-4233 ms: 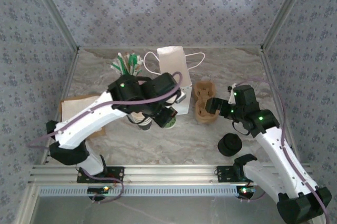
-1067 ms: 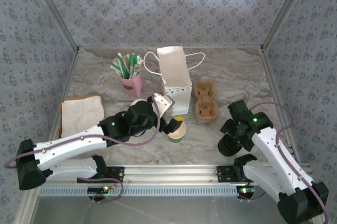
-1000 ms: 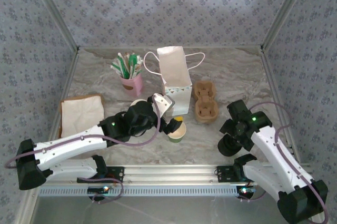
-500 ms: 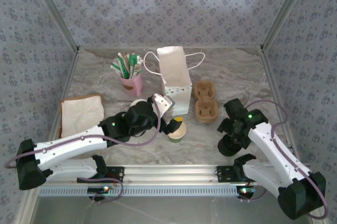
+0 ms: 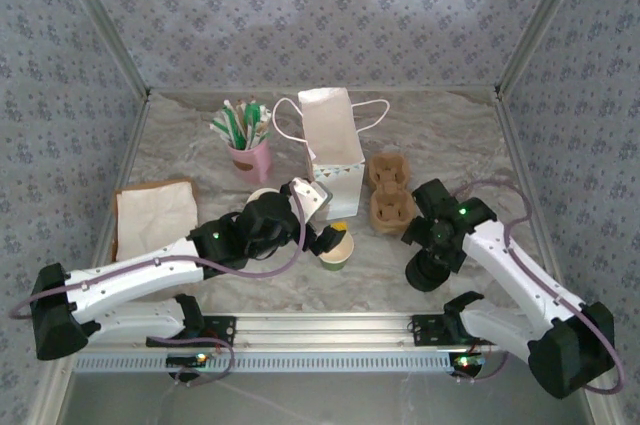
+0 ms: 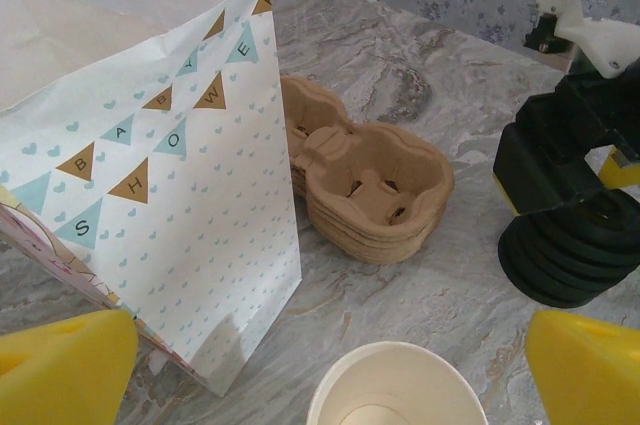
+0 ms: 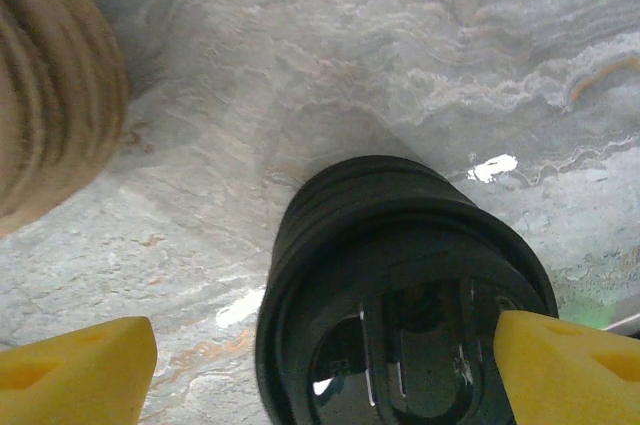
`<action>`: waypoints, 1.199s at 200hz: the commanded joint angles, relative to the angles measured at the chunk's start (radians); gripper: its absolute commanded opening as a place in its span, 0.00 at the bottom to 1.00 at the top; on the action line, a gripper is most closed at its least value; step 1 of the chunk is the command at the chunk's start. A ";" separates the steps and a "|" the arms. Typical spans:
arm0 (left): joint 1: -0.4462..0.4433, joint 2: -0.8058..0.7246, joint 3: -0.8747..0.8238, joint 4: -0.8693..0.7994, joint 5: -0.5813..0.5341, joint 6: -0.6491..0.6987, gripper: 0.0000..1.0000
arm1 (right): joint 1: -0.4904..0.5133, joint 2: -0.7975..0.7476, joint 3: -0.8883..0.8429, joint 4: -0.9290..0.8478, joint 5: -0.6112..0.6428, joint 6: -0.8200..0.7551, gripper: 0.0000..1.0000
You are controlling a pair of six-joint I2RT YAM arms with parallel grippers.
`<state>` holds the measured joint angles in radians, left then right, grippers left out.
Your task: Pack the takeout coffee
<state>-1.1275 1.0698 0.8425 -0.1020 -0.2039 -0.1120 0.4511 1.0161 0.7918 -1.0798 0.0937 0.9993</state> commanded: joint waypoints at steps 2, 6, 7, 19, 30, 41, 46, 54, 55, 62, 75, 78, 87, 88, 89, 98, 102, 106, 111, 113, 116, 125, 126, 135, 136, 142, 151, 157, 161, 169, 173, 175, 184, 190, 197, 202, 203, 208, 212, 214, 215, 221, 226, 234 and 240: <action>0.006 0.012 0.001 0.034 -0.017 0.019 0.99 | 0.007 -0.015 0.057 -0.089 0.074 0.008 0.91; 0.006 0.012 0.001 0.034 -0.019 0.020 1.00 | 0.009 -0.021 0.059 -0.097 0.081 0.005 0.91; 0.006 0.012 0.000 0.034 -0.020 0.019 1.00 | 0.008 -0.021 0.060 -0.098 0.083 0.004 0.91; 0.006 0.013 -0.001 0.036 -0.021 0.020 0.99 | 0.009 -0.036 0.062 -0.112 0.096 -0.013 0.93; 0.006 0.013 -0.002 0.037 -0.022 0.019 0.99 | 0.008 -0.050 0.058 -0.128 0.096 -0.023 0.94; 0.006 0.014 -0.003 0.041 -0.022 0.021 0.99 | 0.005 -0.061 0.043 -0.143 0.071 -0.037 0.94; 0.006 0.013 -0.005 0.043 -0.023 0.021 1.00 | 0.004 -0.067 0.036 -0.140 0.068 -0.050 0.95; 0.006 0.013 -0.006 0.043 -0.023 0.021 1.00 | -0.003 -0.079 0.018 -0.126 0.048 -0.072 0.94; 0.006 0.014 -0.006 0.043 -0.024 0.021 0.99 | -0.004 -0.081 0.015 -0.123 0.046 -0.075 0.95; 0.006 0.015 -0.006 0.044 -0.024 0.020 0.99 | -0.008 -0.093 -0.002 -0.105 0.023 -0.093 0.94; 0.006 0.016 -0.007 0.044 -0.022 0.020 1.00 | -0.022 -0.116 -0.027 -0.079 -0.011 -0.114 0.94; 0.006 0.016 -0.007 0.045 -0.022 0.021 0.99 | -0.025 -0.120 -0.032 -0.074 -0.017 -0.118 0.94; 0.007 0.018 -0.007 0.045 -0.022 0.020 1.00 | -0.034 -0.129 -0.042 -0.068 -0.029 -0.130 0.93; 0.006 0.018 -0.007 0.045 -0.022 0.020 1.00 | -0.036 -0.130 -0.042 -0.068 -0.029 -0.130 0.93; 0.006 0.018 -0.006 0.045 -0.022 0.020 0.99 | -0.036 -0.130 -0.044 -0.068 -0.028 -0.131 0.93; 0.006 0.019 -0.005 0.045 -0.022 0.021 0.99 | -0.045 -0.135 -0.049 -0.073 -0.027 -0.140 0.93; 0.006 0.019 -0.005 0.045 -0.022 0.021 0.99 | -0.049 -0.136 -0.051 -0.076 -0.027 -0.144 0.93; 0.006 0.021 -0.005 0.045 -0.021 0.021 0.99 | -0.055 -0.134 -0.054 -0.078 -0.028 -0.147 0.93; 0.006 0.021 -0.005 0.045 -0.022 0.021 1.00 | -0.060 -0.134 -0.058 -0.077 -0.030 -0.148 0.93; 0.006 0.021 -0.004 0.045 -0.022 0.021 0.99 | -0.062 -0.134 -0.060 -0.078 -0.031 -0.149 0.93; 0.006 0.022 -0.005 0.045 -0.022 0.021 0.99 | -0.066 -0.136 -0.062 -0.077 -0.032 -0.150 0.93; 0.006 0.024 -0.005 0.045 -0.020 0.021 1.00 | -0.078 -0.139 -0.070 -0.076 -0.038 -0.149 0.92; 0.006 0.024 -0.005 0.045 -0.020 0.021 0.99 | -0.078 -0.140 -0.072 -0.076 -0.040 -0.149 0.92; 0.006 0.025 -0.005 0.045 -0.019 0.021 0.99 | -0.089 -0.146 -0.083 -0.067 -0.051 -0.151 0.92; 0.006 0.026 -0.005 0.045 -0.019 0.021 0.99 | -0.090 -0.147 -0.085 -0.065 -0.053 -0.151 0.92; 0.006 0.028 -0.003 0.045 -0.018 0.021 0.99 | -0.098 -0.153 -0.092 -0.059 -0.063 -0.152 0.92; 0.006 0.030 -0.004 0.045 -0.017 0.020 0.99 | -0.111 -0.163 -0.103 -0.049 -0.078 -0.155 0.91; 0.006 0.030 -0.004 0.045 -0.018 0.021 1.00 | -0.120 -0.167 -0.109 -0.044 -0.085 -0.159 0.91; 0.006 0.031 -0.003 0.043 -0.017 0.022 1.00 | -0.127 -0.169 -0.113 -0.041 -0.090 -0.160 0.91; 0.006 0.032 -0.002 0.044 -0.018 0.023 1.00 | -0.140 -0.176 -0.119 -0.039 -0.099 -0.167 0.90; 0.006 0.032 -0.003 0.043 -0.018 0.022 0.99 | -0.147 -0.180 -0.123 -0.037 -0.105 -0.171 0.89; 0.006 0.033 -0.003 0.043 -0.018 0.022 1.00 | -0.150 -0.182 -0.125 -0.037 -0.109 -0.172 0.89; 0.006 0.033 -0.002 0.044 -0.016 0.023 1.00 | -0.165 -0.191 -0.130 -0.030 -0.122 -0.181 0.88; 0.006 0.034 -0.003 0.044 -0.016 0.022 1.00 | -0.173 -0.197 -0.136 -0.028 -0.129 -0.186 0.87; 0.006 0.036 -0.001 0.044 -0.015 0.022 0.99 | -0.184 -0.205 -0.140 -0.026 -0.136 -0.189 0.87; 0.006 0.037 -0.001 0.044 -0.016 0.024 0.99 | -0.189 -0.209 -0.144 -0.022 -0.143 -0.194 0.87; 0.007 0.038 -0.002 0.044 -0.017 0.023 0.99 | -0.190 -0.209 -0.144 -0.022 -0.145 -0.194 0.87; 0.007 0.039 0.000 0.044 -0.017 0.023 1.00 | -0.197 -0.211 -0.148 -0.020 -0.150 -0.197 0.87; 0.006 0.040 -0.001 0.043 -0.016 0.024 1.00 | -0.202 -0.212 -0.150 -0.019 -0.156 -0.197 0.86; 0.006 0.041 -0.001 0.044 -0.017 0.024 0.99 | -0.203 -0.213 -0.150 -0.016 -0.157 -0.199 0.86; 0.006 0.041 -0.001 0.044 -0.016 0.024 0.99 | -0.205 -0.214 -0.150 -0.016 -0.158 -0.200 0.86; 0.006 0.042 0.001 0.042 -0.016 0.024 0.99 | -0.210 -0.212 -0.152 -0.013 -0.166 -0.204 0.85; 0.006 0.042 0.001 0.042 -0.016 0.024 0.99 | -0.213 -0.211 -0.154 -0.010 -0.172 -0.206 0.84; 0.006 0.044 0.001 0.043 -0.016 0.024 1.00 | -0.218 -0.209 -0.155 -0.007 -0.178 -0.208 0.84; 0.006 0.044 0.001 0.042 -0.015 0.024 0.99 | -0.219 -0.209 -0.157 -0.006 -0.181 -0.210 0.84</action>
<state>-1.1255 1.1034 0.8402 -0.0990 -0.2104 -0.1040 0.2455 0.8112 0.6502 -1.0916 -0.0494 0.8158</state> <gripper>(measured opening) 0.994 0.840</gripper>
